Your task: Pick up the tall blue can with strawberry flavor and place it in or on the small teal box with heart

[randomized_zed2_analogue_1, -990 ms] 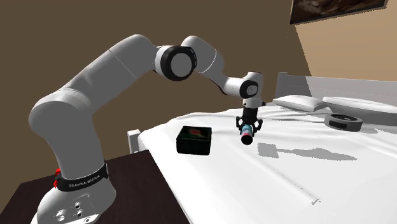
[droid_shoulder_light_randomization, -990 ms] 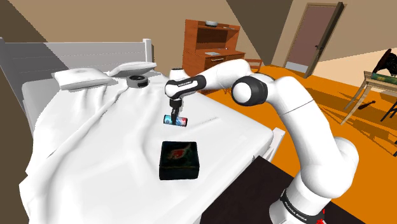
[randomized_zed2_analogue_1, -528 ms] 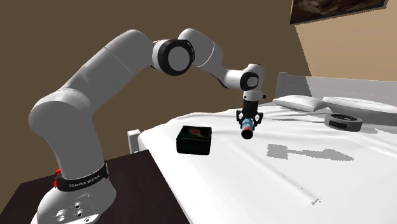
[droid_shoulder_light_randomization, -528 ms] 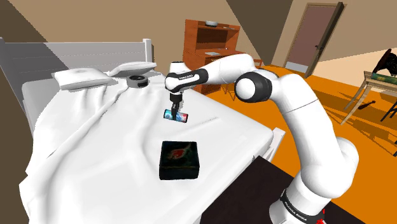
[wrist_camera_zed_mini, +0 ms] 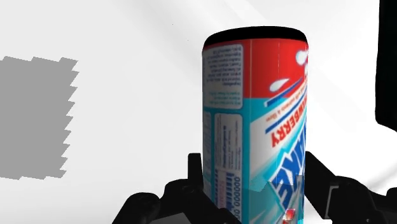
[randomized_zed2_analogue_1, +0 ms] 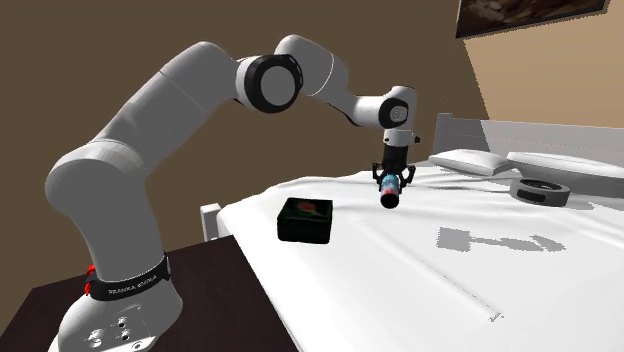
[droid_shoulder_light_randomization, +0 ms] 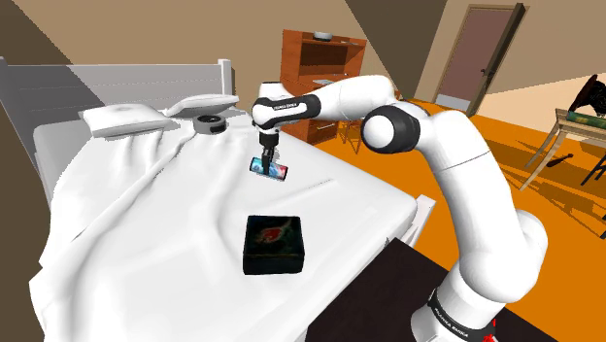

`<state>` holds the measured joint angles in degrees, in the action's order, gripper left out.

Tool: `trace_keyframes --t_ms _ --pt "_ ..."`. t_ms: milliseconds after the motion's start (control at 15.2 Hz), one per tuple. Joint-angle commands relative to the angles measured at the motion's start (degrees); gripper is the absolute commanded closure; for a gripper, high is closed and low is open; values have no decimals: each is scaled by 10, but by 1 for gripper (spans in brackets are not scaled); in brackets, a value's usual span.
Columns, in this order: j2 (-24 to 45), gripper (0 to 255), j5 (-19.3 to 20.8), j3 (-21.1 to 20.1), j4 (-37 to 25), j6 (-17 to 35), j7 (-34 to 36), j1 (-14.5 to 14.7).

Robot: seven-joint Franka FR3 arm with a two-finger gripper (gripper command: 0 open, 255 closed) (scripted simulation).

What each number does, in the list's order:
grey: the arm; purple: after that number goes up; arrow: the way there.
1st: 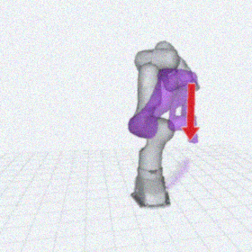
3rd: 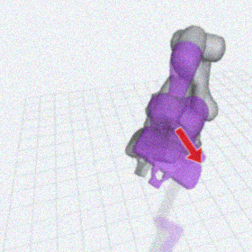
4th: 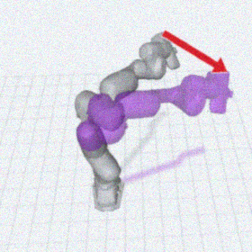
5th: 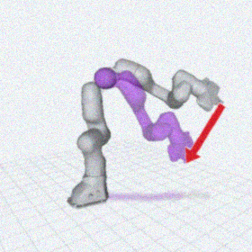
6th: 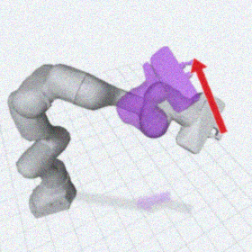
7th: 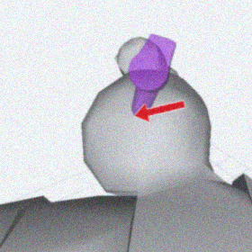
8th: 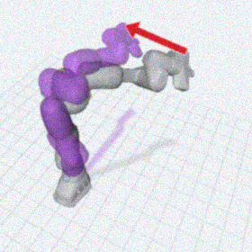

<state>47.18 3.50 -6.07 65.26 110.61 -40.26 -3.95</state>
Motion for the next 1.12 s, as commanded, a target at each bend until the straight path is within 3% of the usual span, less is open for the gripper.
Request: trace_keyframes --t_ms 0,264,594,1056 --pt "-9 255 -1 0 -1 -10 0 -1" --pt "-16 255 -1 -1 -14 -30 -1 0" --pt "-142 255 -5 -11 197 56 31 12" --pt "-270 255 -14 -31 398 129 79 36"
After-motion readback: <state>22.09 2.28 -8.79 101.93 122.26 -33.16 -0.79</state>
